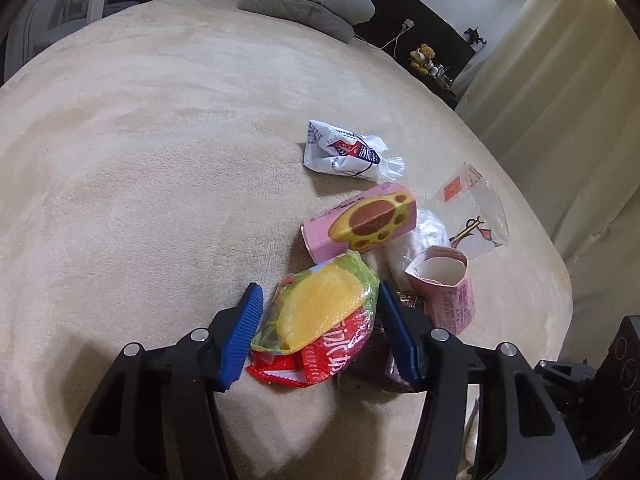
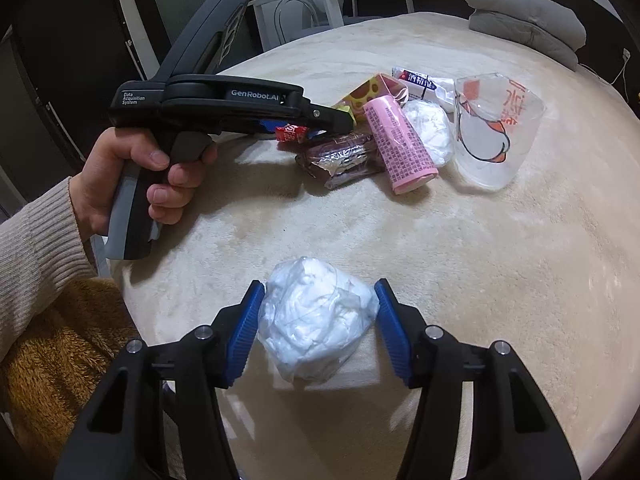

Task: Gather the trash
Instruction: 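Grasp the white crumpled tissue with the right tool while the left tool grasps the red-yellow wrapper, then lower both held items past the bed edge toward the clear plastic bag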

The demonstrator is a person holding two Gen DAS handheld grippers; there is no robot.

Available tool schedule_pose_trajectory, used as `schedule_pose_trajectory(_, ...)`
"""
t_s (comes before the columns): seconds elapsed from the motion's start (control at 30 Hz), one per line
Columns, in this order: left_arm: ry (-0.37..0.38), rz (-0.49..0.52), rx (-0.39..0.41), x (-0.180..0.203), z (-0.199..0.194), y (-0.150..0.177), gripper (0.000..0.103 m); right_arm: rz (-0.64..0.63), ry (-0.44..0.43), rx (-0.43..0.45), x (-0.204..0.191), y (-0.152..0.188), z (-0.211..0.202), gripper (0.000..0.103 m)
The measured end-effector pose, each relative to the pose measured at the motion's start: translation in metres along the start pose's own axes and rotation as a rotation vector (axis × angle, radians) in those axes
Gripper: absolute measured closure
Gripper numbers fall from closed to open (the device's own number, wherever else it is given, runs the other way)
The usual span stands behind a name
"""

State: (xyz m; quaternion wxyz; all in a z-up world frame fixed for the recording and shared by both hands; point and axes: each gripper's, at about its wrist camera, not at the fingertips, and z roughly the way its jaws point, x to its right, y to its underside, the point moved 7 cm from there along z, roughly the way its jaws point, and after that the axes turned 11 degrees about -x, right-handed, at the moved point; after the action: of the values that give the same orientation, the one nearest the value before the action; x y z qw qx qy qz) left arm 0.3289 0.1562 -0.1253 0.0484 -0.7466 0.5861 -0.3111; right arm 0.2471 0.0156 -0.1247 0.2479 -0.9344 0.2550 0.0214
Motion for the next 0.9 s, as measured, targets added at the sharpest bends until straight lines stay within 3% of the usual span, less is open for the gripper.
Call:
schedule_pose_trajectory(0.13, -0.029, 0.021, 0.013, 0.007, -0.007, 0.001, 0.046, 0.013, 0.000, 0.026, 0.004, 0.002, -0.011, 0.047)
schedule_pose_trajectory(0.57, -0.020, 0.030, 0.094, 0.022, -0.044, 0.009, 0.046, 0.119, 0.029, 0.113, 0.035, 0.003, -0.046, 0.048)
schedule_pose_trajectory(0.9, -0.012, 0.031, 0.149, 0.050, -0.079, 0.035, 0.046, 0.178, 0.021, 0.198, 0.018, 0.019, -0.076, 0.048)
